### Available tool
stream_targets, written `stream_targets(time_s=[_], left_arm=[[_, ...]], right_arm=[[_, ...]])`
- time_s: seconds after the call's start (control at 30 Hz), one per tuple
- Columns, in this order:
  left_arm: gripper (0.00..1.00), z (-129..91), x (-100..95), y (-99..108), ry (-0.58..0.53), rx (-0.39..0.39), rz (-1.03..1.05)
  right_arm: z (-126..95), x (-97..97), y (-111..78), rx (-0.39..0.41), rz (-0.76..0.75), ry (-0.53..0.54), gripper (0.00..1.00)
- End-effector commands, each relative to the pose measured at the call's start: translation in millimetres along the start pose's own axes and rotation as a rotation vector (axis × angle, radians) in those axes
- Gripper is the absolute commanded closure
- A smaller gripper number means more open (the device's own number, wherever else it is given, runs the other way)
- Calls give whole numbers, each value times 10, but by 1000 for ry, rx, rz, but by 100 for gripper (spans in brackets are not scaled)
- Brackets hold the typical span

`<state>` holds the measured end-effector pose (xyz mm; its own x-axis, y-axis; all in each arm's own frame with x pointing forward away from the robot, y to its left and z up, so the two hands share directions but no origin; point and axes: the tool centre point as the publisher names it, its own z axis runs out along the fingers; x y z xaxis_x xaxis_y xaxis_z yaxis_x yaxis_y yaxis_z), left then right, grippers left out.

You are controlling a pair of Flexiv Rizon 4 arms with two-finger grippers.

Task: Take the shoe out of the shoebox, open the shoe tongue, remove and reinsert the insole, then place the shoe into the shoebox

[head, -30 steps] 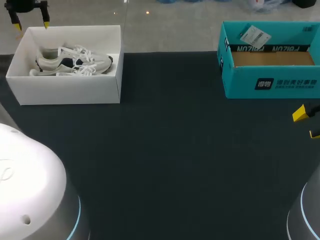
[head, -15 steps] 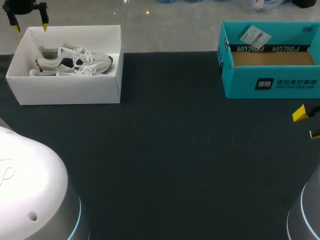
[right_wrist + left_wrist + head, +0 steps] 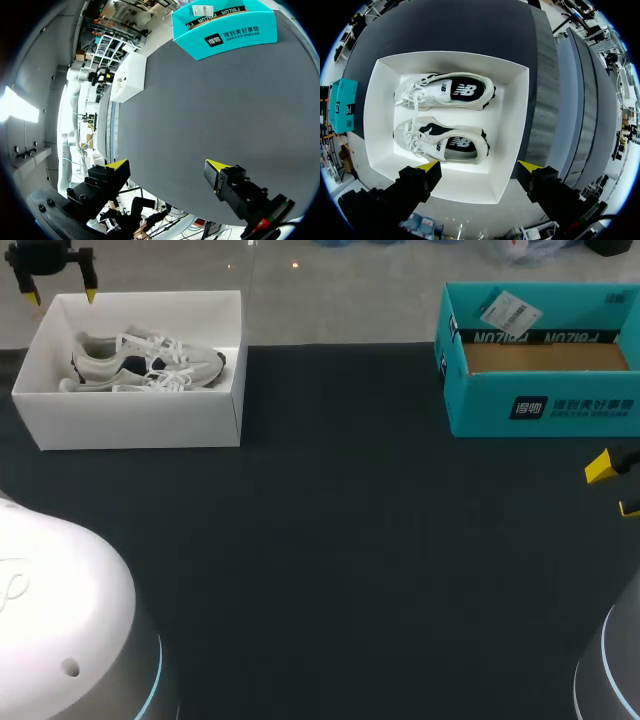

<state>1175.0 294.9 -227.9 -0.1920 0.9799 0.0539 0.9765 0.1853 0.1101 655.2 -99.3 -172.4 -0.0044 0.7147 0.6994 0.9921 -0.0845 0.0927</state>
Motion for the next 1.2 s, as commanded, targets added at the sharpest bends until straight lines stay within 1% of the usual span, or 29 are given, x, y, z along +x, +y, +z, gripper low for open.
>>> stream_targets(time_s=[0.03,0.8,0.93,1.0,1.07,1.13,1.2], left_arm=[[0,2,3,-55,1,-42,-1],[0,2,3,-55,1,-42,-1],[0,-355,8,-360,52,-60,11],[0,-468,41,-486,84,-79,5],[0,-549,88,-640,79,-75,-6],[0,-577,122,-773,81,-84,-3],[0,-581,159,-952,70,-94,21]], right_arm=[[5,-3,-17,-3,1,0,0],[5,-3,-17,-3,1,0,0],[5,-3,-17,-3,1,0,0],[5,-3,-17,-3,1,0,0],[5,-3,-17,-3,1,0,0],[5,-3,-17,-3,1,0,0],[5,-3,-17,-3,1,0,0]])
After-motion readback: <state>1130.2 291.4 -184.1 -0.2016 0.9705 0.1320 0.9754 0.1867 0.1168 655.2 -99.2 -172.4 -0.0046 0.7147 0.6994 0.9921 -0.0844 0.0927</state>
